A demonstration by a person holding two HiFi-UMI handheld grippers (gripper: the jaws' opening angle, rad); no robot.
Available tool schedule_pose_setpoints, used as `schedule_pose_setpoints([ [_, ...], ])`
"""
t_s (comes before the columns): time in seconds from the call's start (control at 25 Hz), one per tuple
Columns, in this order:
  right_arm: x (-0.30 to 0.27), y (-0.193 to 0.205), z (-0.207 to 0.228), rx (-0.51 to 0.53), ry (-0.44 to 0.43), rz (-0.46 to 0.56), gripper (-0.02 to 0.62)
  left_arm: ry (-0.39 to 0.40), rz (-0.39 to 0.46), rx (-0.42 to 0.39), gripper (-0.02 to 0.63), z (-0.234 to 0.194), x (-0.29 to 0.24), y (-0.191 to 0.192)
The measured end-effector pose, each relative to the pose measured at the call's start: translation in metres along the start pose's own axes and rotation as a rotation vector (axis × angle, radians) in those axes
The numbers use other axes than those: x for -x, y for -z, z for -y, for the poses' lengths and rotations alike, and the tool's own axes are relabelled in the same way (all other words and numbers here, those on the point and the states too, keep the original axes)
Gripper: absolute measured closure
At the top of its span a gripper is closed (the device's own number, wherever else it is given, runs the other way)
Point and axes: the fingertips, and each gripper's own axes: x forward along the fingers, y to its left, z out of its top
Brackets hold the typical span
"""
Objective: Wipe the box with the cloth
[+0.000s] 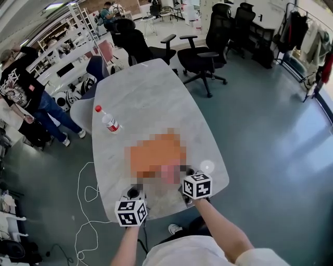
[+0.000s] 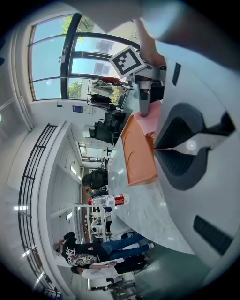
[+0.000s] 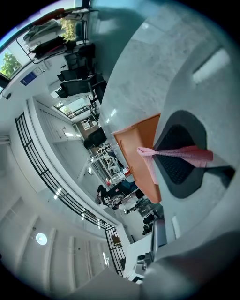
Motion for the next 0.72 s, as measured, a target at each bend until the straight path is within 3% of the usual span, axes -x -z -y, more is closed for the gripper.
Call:
schedule_pose_setpoints([
  [0.72, 0.035, -0.025, 0.079, -0.019, 0.067, 0.013, 0.580, -0.001, 0.001, 0.008, 0.591, 0.040, -0.031, -0.018],
])
